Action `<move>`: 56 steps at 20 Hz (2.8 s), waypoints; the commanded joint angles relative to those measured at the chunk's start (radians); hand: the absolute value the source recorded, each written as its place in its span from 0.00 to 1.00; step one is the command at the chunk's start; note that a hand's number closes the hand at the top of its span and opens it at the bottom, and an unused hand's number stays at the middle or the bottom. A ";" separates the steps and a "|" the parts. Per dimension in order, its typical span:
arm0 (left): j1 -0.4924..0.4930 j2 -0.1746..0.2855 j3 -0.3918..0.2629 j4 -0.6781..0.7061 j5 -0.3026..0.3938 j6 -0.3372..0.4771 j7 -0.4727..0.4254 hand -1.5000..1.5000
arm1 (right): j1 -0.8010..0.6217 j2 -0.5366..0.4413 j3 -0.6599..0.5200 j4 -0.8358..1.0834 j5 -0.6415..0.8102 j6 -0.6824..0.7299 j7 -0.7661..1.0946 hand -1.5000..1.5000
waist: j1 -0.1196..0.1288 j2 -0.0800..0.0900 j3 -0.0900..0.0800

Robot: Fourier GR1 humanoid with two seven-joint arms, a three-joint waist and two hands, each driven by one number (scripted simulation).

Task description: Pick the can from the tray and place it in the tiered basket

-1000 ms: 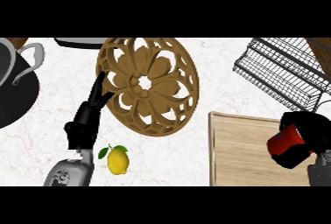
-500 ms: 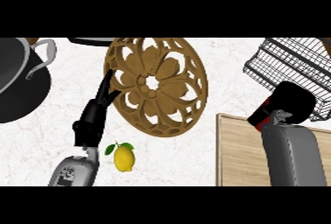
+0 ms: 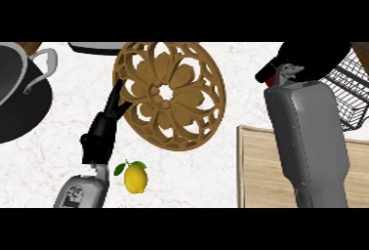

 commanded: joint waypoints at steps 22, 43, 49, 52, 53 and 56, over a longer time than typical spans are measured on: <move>0.000 0.019 0.024 -0.050 0.013 0.000 0.019 0.50 | -0.441 -0.154 -0.347 0.458 0.139 -0.216 0.066 1.00 | -0.032 0.007 0.003; 0.029 0.027 0.045 -0.027 0.023 -0.008 -0.002 0.50 | -0.306 -0.240 -0.535 0.457 -0.041 -0.557 -0.051 0.00 | -0.048 0.000 0.004; 0.042 0.015 0.042 -0.037 0.018 0.007 -0.007 0.50 | -0.281 -0.259 -0.543 0.306 -0.045 -0.734 -0.042 0.00 | -0.058 -0.007 0.004; 0.044 -0.003 0.021 -0.024 -0.002 0.020 -0.015 0.50 | -0.237 -0.229 -0.530 0.206 0.010 -0.760 0.049 0.00 | -0.067 -0.008 0.003; 0.049 0.008 0.028 -0.038 0.007 0.010 0.011 0.50 | -0.231 -0.218 -0.524 0.128 0.013 -0.695 0.068 0.00 | -0.076 -0.014 0.003; 0.011 0.039 0.081 0.002 0.021 0.007 0.002 0.50 | -0.159 -0.180 -0.580 -0.039 -0.014 -0.710 0.076 0.00 | -0.101 -0.018 0.003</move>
